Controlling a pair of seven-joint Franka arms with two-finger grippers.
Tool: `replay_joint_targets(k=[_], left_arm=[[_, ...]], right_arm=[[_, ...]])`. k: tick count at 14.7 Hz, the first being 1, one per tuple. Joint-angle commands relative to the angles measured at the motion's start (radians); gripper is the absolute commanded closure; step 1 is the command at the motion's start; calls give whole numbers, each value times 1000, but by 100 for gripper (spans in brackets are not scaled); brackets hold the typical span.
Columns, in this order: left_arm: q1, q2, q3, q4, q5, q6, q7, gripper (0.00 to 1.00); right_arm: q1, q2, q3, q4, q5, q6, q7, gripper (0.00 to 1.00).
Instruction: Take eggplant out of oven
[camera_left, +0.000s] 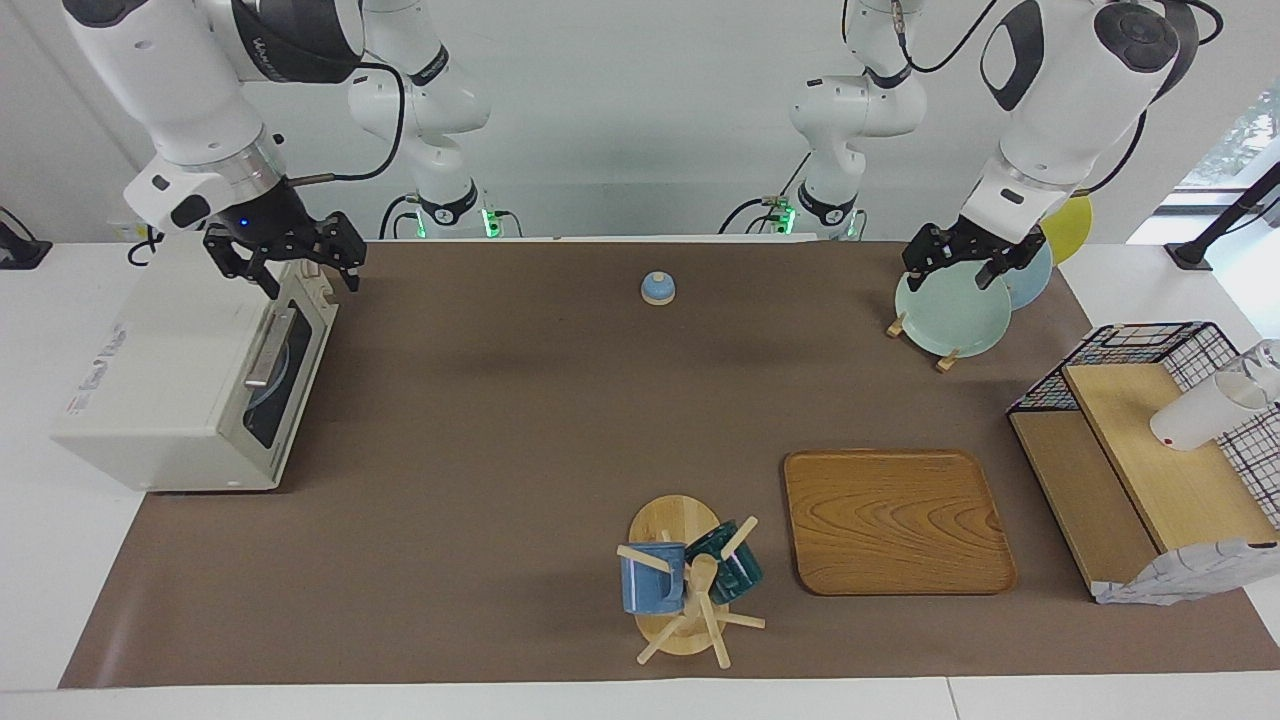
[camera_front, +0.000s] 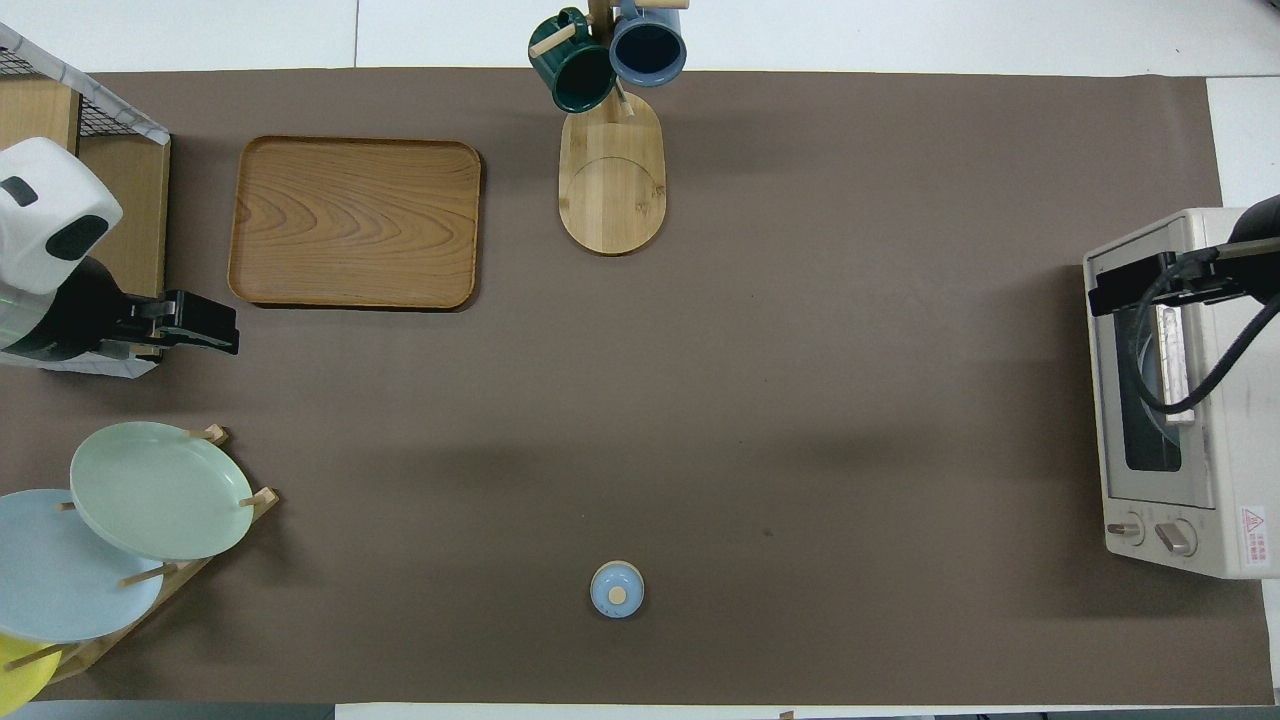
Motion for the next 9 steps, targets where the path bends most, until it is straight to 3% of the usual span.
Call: replay_joint_targets(k=[1,9], left_arm=[[-6,-17,9,-6,-10,-8,0,0],[-4,-19,9,-6,-10,-20,-6,0]], right_arm=[[-5,2,1,10,9,-5,20,0],[-14,-13,2,-6,15,6,18,0]])
